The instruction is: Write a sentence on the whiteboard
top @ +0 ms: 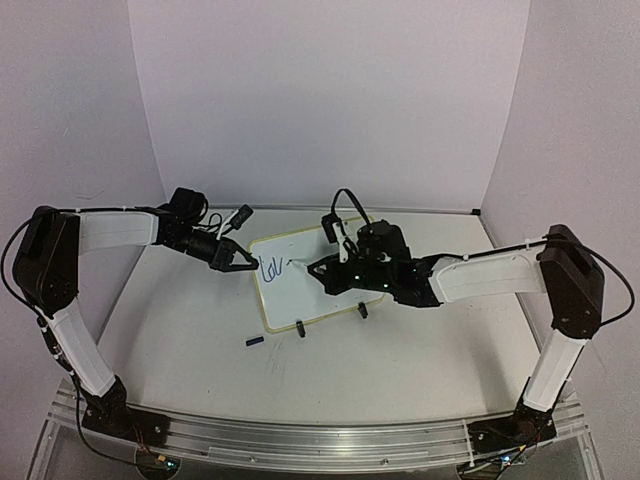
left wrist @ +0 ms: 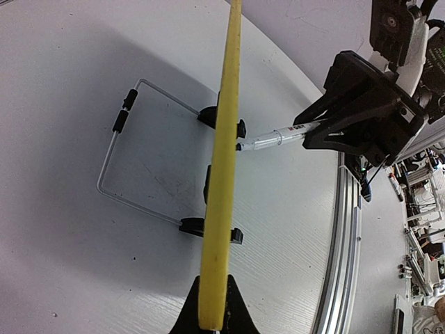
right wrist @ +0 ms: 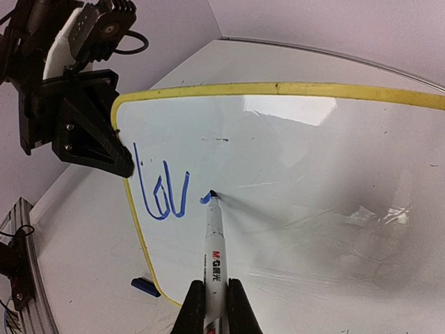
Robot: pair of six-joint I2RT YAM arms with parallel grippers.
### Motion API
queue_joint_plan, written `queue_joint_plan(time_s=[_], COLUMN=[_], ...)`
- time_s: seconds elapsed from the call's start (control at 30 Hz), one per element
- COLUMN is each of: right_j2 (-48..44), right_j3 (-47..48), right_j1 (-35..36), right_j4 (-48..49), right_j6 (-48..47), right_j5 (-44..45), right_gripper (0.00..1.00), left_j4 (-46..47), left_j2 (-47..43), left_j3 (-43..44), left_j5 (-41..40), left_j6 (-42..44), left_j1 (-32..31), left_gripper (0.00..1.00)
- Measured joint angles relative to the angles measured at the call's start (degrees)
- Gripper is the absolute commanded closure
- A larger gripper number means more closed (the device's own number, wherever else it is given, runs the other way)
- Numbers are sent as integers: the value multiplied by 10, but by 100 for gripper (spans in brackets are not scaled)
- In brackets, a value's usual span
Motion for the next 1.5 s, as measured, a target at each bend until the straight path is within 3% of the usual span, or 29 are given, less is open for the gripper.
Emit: queue_joint_plan(time_s=[1.5], right_j2=[16], right_j3=[-7], right_j1=[-6], right_j4=[17], right_j6=[0], right_j5=[-54], right_gripper=[100], left_j4=[-1], left_j2=[0], left_j3=[3], left_j5=[-5], left_j6=[0], left_j1=[-3], left_gripper=[100])
